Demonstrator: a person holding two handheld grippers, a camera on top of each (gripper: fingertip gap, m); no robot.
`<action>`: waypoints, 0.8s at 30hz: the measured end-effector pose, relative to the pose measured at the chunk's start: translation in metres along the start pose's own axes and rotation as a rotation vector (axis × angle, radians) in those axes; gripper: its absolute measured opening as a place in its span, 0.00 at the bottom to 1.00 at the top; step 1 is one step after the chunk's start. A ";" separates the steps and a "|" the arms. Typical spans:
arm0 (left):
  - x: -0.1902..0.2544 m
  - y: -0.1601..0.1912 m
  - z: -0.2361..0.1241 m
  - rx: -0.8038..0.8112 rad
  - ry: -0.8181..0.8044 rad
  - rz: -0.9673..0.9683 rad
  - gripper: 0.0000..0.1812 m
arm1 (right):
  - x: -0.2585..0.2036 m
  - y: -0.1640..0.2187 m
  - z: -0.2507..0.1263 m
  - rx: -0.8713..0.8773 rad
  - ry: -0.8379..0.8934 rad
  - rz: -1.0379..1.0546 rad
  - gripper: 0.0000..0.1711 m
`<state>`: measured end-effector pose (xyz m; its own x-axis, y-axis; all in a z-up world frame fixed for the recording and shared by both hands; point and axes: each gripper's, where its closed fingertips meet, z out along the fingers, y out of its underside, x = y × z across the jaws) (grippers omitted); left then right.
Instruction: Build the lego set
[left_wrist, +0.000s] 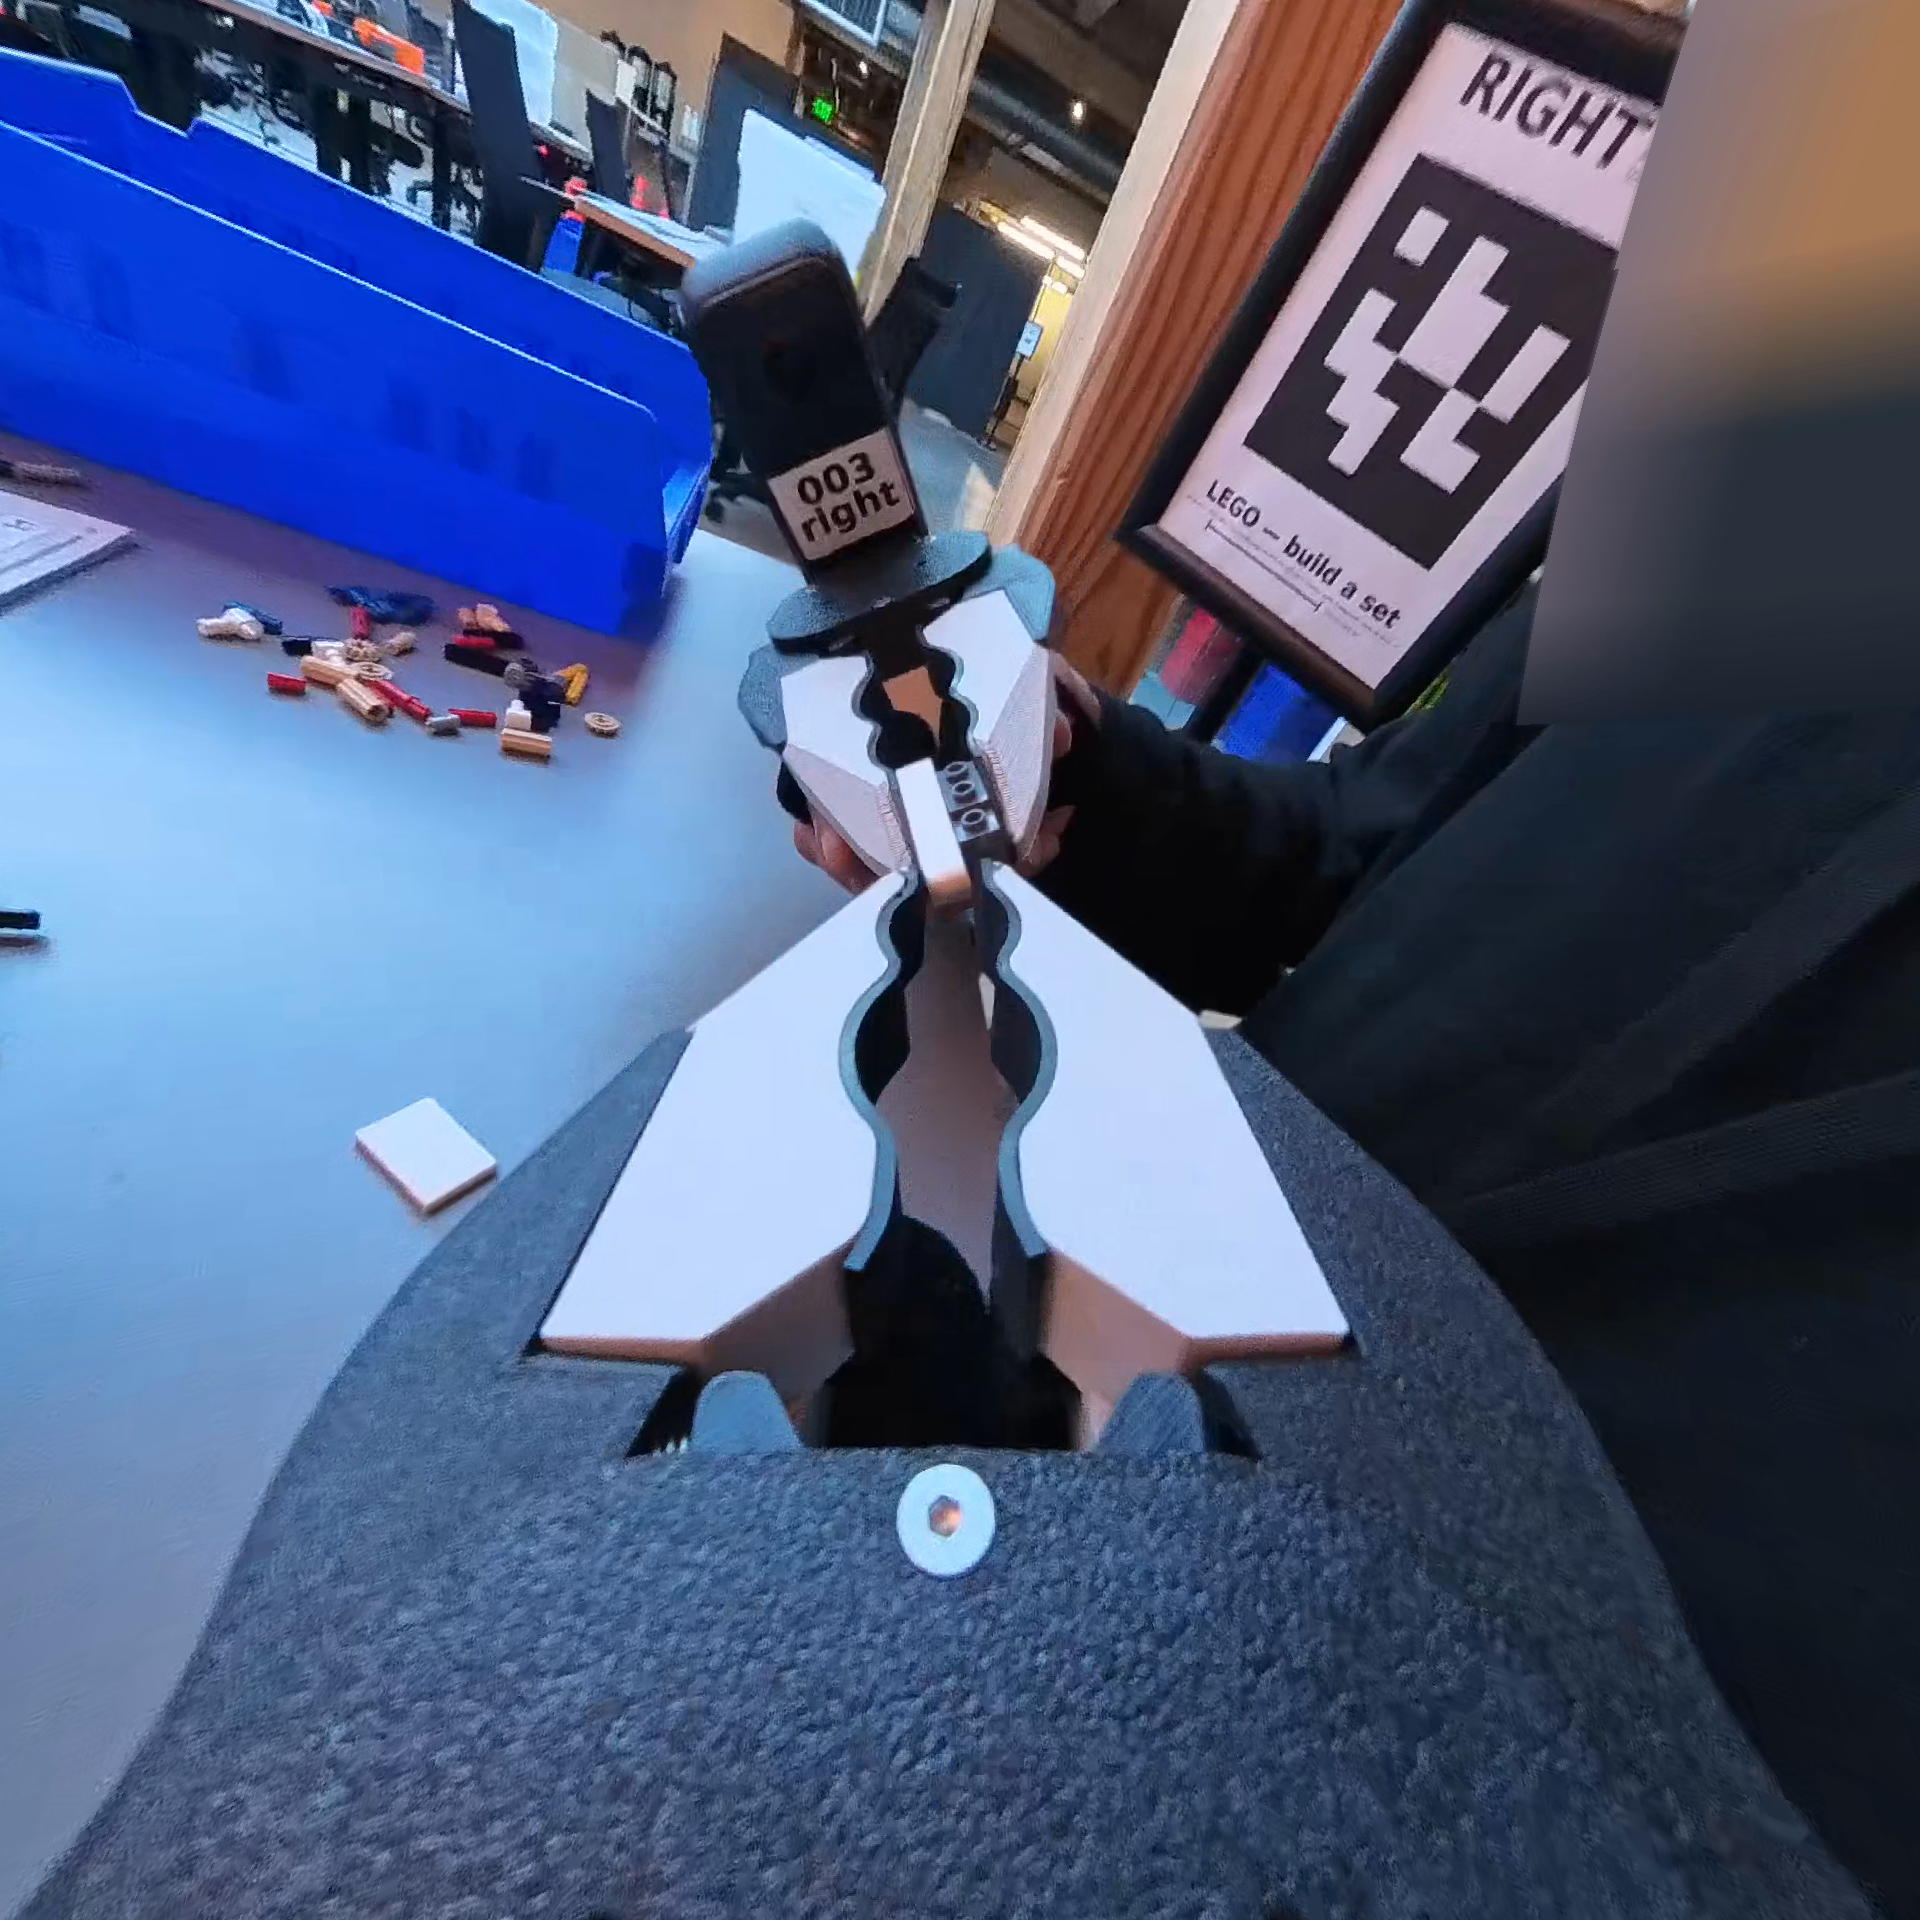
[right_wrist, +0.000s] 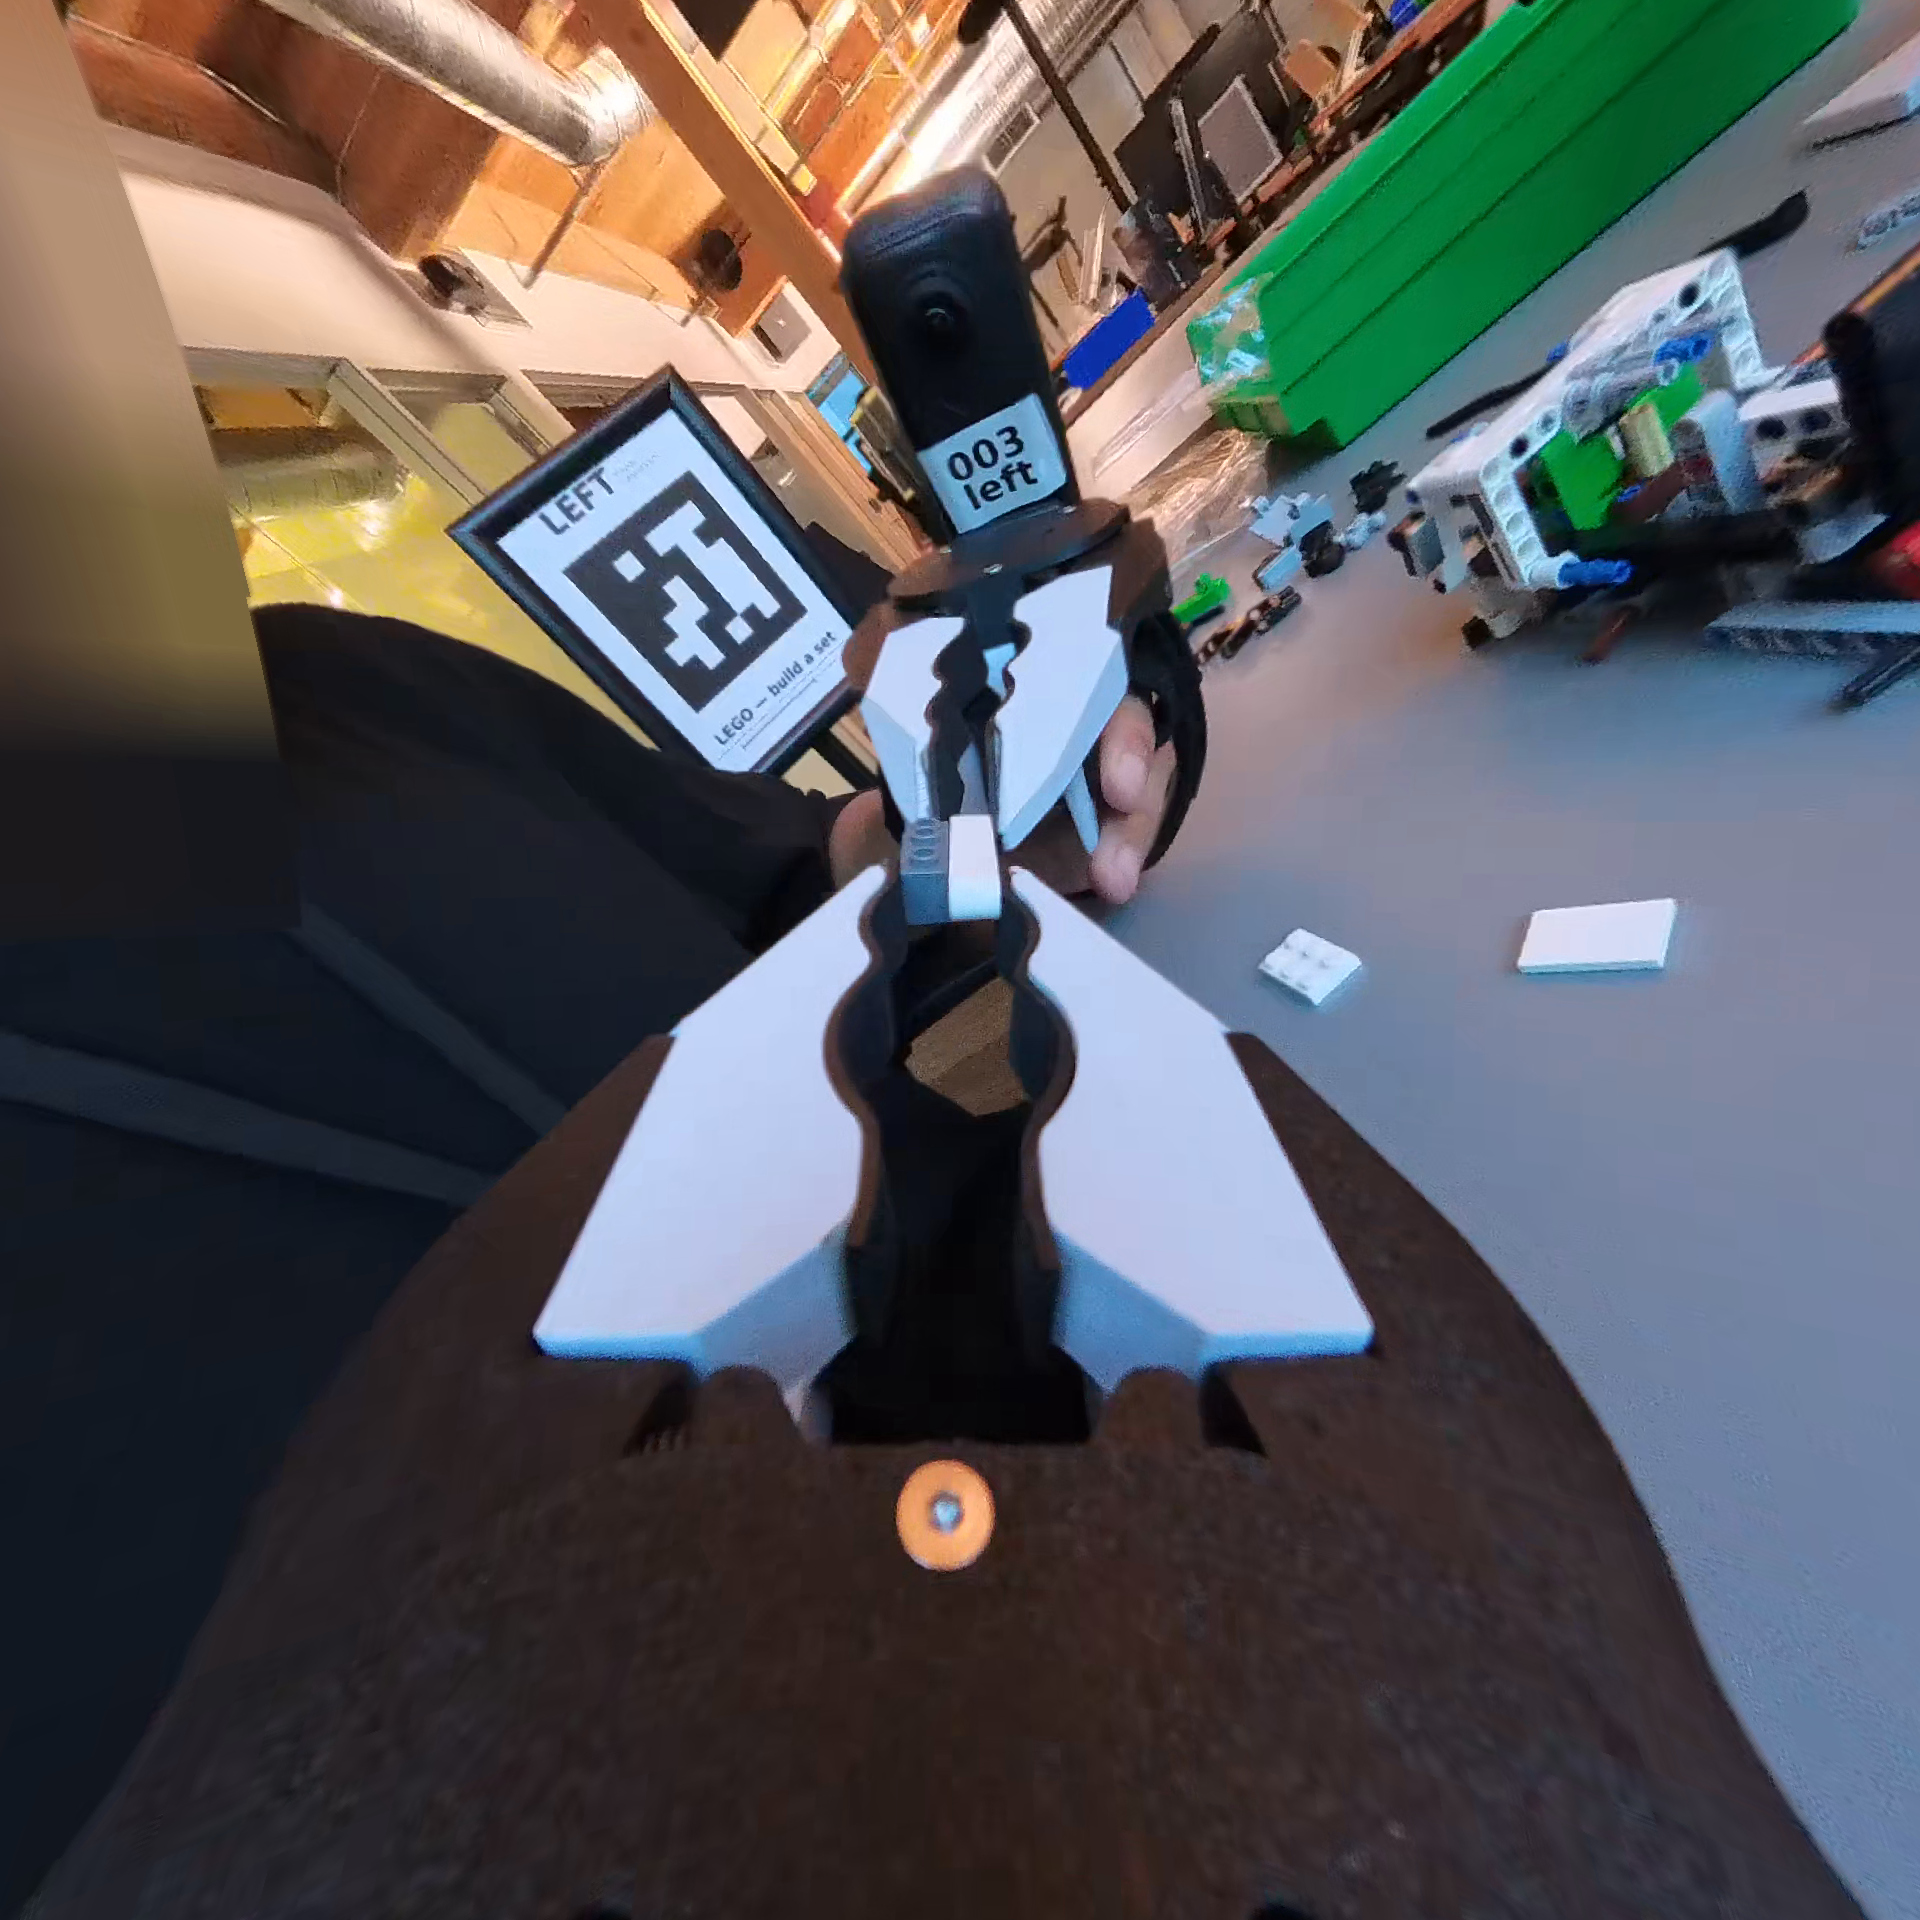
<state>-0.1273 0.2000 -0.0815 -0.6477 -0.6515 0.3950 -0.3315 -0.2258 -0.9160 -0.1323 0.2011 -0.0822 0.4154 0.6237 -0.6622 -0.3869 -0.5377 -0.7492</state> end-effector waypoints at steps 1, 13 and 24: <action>0.000 0.002 0.000 -0.009 -0.012 0.016 0.04 | 0.001 0.002 0.000 -0.009 0.002 -0.002 0.09; -0.014 -0.011 -0.009 0.081 -0.032 -0.287 0.03 | 0.018 -0.018 -0.016 -0.038 0.483 -0.538 0.23; -0.015 -0.004 -0.005 0.101 -0.040 -0.404 0.03 | 0.016 -0.014 -0.001 -0.386 0.748 -1.149 0.13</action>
<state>-0.1198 0.2140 -0.0835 -0.4510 -0.5232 0.7231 -0.4837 -0.5376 -0.6907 -0.1194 0.2180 -0.0828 0.7164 0.4354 0.5452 0.6521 -0.1402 -0.7450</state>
